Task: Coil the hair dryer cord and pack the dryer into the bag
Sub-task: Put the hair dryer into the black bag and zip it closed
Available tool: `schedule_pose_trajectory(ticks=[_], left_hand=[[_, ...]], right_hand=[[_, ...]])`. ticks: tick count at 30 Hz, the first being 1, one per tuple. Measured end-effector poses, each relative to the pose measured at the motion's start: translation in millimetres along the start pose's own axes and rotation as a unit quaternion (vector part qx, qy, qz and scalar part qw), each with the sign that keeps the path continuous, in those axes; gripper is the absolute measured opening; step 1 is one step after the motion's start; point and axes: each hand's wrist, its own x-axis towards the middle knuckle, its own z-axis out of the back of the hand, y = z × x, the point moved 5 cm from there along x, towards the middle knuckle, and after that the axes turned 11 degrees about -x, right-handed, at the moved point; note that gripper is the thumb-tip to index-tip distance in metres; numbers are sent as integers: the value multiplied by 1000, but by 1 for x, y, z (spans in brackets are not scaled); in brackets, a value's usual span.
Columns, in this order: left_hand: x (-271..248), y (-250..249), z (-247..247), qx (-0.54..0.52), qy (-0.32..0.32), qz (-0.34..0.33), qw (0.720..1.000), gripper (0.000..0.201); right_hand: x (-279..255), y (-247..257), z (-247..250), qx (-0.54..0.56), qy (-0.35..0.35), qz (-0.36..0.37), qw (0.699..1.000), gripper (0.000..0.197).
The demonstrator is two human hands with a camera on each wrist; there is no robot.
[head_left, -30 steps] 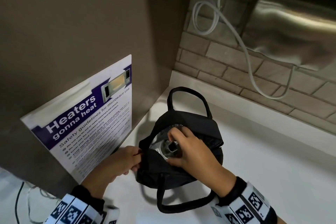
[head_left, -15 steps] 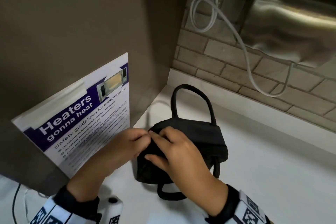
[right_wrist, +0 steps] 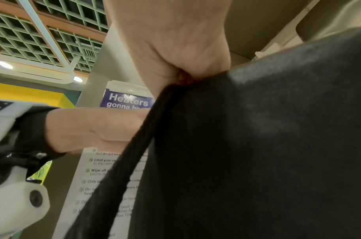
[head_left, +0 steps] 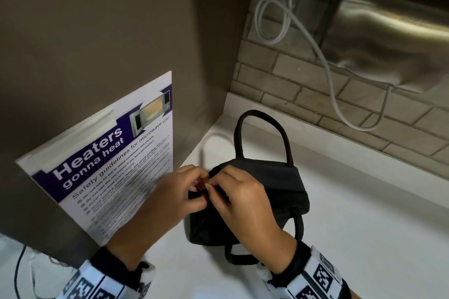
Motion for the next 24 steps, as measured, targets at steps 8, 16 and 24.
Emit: schedule_pose_trajectory(ticks=[8, 16, 24], left_hand=[[3, 0, -2, 43, -22, -15, 999, 13], [-1, -1, -1, 58, -18, -24, 998, 11], [-5, 13, 3, 76, -18, 25, 997, 12]], right_hand=[[-9, -29, 28, -2, -71, -64, 995, 9], [-46, -156, 49, 54, -98, -311, 944, 13], [-106, -218, -44, 370, 14, -569, 735, 11]])
